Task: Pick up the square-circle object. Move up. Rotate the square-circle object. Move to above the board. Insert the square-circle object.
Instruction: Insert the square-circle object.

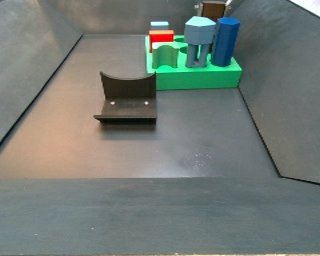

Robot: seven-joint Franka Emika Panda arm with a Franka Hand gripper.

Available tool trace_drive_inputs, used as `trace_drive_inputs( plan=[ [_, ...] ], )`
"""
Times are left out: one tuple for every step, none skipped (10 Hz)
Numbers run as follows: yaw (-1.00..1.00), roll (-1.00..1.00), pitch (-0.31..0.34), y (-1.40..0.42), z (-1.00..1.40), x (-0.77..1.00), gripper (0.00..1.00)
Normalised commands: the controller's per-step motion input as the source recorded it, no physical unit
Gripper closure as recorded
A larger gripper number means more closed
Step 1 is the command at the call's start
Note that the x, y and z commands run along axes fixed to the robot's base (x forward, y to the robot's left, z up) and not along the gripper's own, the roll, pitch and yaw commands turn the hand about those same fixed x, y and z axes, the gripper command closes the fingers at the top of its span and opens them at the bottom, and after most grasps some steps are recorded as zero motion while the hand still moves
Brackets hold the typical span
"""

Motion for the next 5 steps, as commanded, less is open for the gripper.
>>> trace_drive_inputs(
  plan=[
    [0.00, 0.16, -0.027, -0.27, -0.72, 0.29, 1.00],
    [-0.02, 0.06, -0.049, -0.18, -0.92, 0.30, 1.00],
    [-0.07, 0.02, 0.000, -0.09, -0.91, 0.36, 1.00],
    [-0.03, 0.08, 0.000, 0.00, -0.82, 0.14, 1.00],
    [0.29, 0.12, -0.190, 0.21, -0.76, -0.07, 1.00]
  ],
)
